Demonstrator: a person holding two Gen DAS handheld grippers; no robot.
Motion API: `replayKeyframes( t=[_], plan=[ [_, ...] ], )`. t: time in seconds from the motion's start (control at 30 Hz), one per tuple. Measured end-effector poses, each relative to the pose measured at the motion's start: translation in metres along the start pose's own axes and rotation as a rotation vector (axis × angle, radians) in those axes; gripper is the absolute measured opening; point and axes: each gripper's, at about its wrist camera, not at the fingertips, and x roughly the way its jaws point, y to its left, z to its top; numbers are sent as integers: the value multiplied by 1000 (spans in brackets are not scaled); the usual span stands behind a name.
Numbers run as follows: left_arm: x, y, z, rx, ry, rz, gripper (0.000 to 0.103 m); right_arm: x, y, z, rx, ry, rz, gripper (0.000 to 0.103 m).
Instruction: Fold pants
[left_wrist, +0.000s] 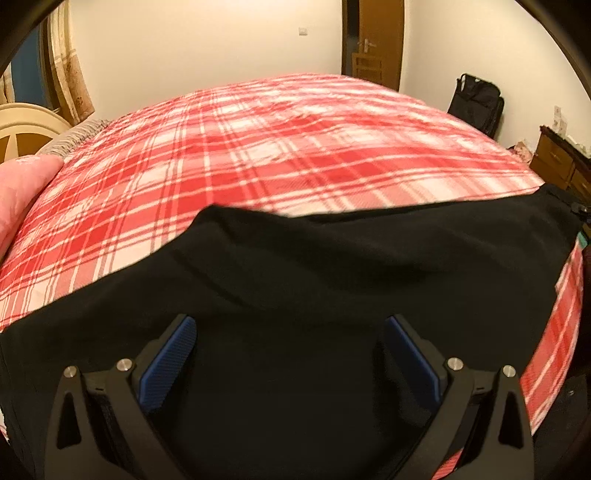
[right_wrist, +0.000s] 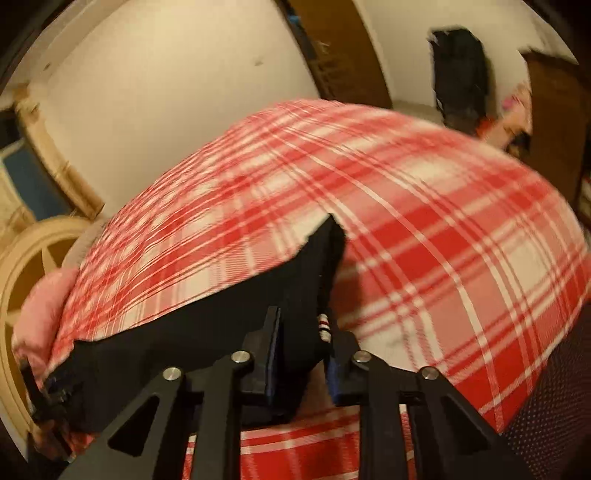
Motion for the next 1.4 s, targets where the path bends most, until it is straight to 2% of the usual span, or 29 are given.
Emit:
replayKeyframes(
  t=[0.13, 0.33, 0.47, 0.57, 0.7, 0.8, 0.87, 0.97, 1.03, 1.1, 1.2, 1.4],
  plan=[
    [-15, -10, 9, 6, -41, -57, 103, -10, 42, 1, -124, -21, 26, 19],
    [-18, -38, 22, 11, -62, -220, 103, -11, 110, -17, -315, -23, 68, 19],
    [-5, -63, 30, 6, -36, -331, 100, -1, 149, -43, -436, 12, 91, 19],
    [0, -85, 35, 29, -31, -379, 95, 11, 175, -65, -552, 34, 83, 19],
    [8, -106, 42, 20, -25, -488, 95, 35, 194, -90, -632, 99, 111, 19],
    [17, -122, 50, -2, -13, -564, 95, 49, 201, -103, -660, 153, 163, 19],
    [26, -133, 52, -3, 8, -596, 91, 50, 202, -107, -686, 181, 204, 21],
    [39, -149, 55, -14, 53, -634, 87, 38, 195, -104, -720, 161, 233, 26],
    [44, -159, 55, -22, 76, -661, 87, 29, 180, -94, -694, 137, 251, 31],
    [48, -168, 55, -23, 93, -687, 84, 23, 164, -84, -664, 115, 256, 43],
    [50, -184, 57, -2, 115, -712, 80, 20, 141, -71, -588, 75, 242, 44],
    [54, -204, 64, -5, 132, -716, 80, 14, 131, -58, -498, 23, 344, 44]
  ],
)
